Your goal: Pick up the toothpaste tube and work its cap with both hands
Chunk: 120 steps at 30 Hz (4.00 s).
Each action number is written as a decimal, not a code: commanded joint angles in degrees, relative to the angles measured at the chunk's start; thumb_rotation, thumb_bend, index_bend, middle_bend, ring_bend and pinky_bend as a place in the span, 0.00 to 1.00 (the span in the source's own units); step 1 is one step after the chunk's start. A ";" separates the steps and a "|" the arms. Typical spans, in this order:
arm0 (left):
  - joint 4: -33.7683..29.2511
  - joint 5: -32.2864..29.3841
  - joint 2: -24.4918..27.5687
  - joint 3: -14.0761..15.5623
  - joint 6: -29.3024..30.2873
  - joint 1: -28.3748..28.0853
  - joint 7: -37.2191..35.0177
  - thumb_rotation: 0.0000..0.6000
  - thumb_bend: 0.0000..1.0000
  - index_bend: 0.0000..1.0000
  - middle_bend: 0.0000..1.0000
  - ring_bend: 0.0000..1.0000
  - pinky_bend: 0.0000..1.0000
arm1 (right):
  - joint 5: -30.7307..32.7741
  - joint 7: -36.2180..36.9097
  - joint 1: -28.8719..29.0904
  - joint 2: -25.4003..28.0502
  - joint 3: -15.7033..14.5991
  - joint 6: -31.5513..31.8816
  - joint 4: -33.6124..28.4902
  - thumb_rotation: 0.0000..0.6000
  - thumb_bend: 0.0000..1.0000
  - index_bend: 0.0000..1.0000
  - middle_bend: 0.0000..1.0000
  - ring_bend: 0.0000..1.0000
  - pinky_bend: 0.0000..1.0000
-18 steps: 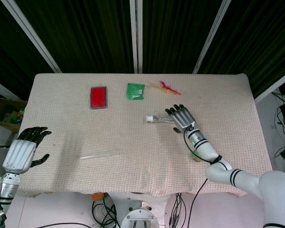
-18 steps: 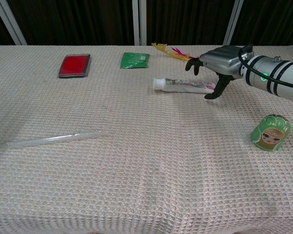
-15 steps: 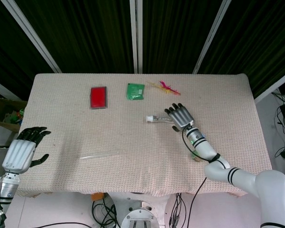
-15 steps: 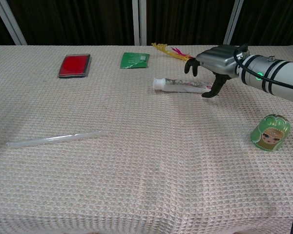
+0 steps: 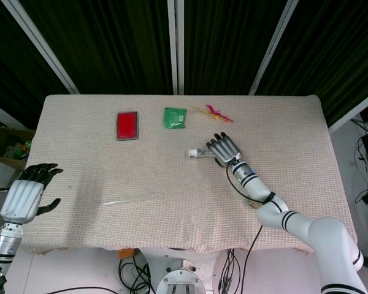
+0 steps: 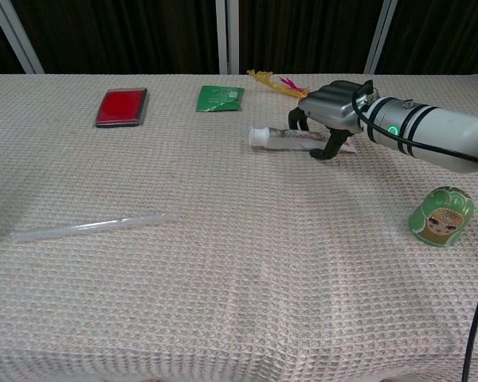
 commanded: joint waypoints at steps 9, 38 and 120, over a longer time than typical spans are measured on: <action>0.49 -0.13 -0.22 -0.15 -0.39 -0.12 -0.08 1.00 0.18 0.24 0.18 0.16 0.20 | -1.98 2.56 0.31 -1.12 -0.75 0.52 2.13 1.00 0.45 0.50 0.44 0.24 0.29; 0.72 5.25 -1.68 -4.51 -5.21 -8.91 -6.36 1.00 0.18 0.27 0.18 0.16 0.20 | -17.75 39.46 -4.78 -7.34 -5.57 34.35 13.89 1.00 0.73 0.83 0.66 0.49 0.57; 15.39 9.88 -20.08 -5.05 -10.15 -32.17 -8.89 1.00 0.29 0.53 0.19 0.16 0.19 | -20.65 52.75 -2.30 -17.22 -9.13 41.23 27.96 1.00 0.73 0.87 0.69 0.51 0.62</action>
